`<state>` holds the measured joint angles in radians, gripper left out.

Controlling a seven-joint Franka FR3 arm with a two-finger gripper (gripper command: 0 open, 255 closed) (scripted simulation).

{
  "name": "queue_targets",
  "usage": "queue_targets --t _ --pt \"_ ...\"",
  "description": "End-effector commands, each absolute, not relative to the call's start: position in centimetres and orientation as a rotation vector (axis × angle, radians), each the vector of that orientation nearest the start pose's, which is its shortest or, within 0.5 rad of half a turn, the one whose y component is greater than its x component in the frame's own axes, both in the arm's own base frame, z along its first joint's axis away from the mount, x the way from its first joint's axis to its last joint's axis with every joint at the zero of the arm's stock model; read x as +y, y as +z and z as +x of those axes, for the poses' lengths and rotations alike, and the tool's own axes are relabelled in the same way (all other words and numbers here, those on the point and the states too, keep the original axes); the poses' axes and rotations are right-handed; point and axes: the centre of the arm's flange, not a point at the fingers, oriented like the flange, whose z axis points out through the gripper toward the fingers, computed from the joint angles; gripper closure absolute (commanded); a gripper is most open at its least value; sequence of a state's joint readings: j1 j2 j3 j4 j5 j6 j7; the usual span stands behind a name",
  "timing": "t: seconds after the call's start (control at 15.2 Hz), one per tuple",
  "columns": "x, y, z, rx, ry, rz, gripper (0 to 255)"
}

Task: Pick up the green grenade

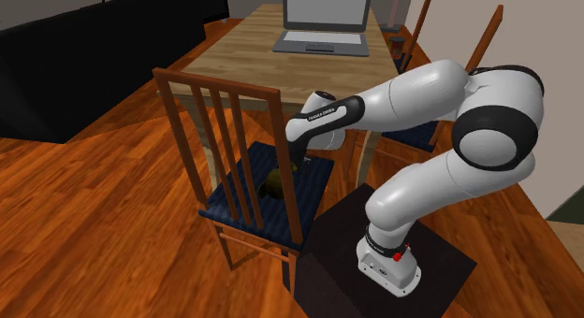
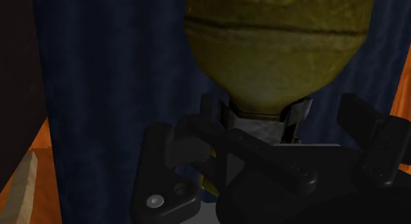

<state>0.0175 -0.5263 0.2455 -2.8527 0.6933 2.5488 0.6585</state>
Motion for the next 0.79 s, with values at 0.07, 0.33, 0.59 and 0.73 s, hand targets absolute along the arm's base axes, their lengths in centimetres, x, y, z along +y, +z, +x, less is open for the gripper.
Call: queue_targets --t 0.07,0.33,0.59,0.73 --pt "7.47 33.97 34.79 1.260 -0.096 -2.444 0" --pt "7.46 33.99 34.80 1.260 -0.096 -2.443 255" --pt "7.46 33.94 34.91 1.260 -0.096 -2.444 255" --pt "7.45 33.96 34.88 1.260 -0.096 -2.444 255"
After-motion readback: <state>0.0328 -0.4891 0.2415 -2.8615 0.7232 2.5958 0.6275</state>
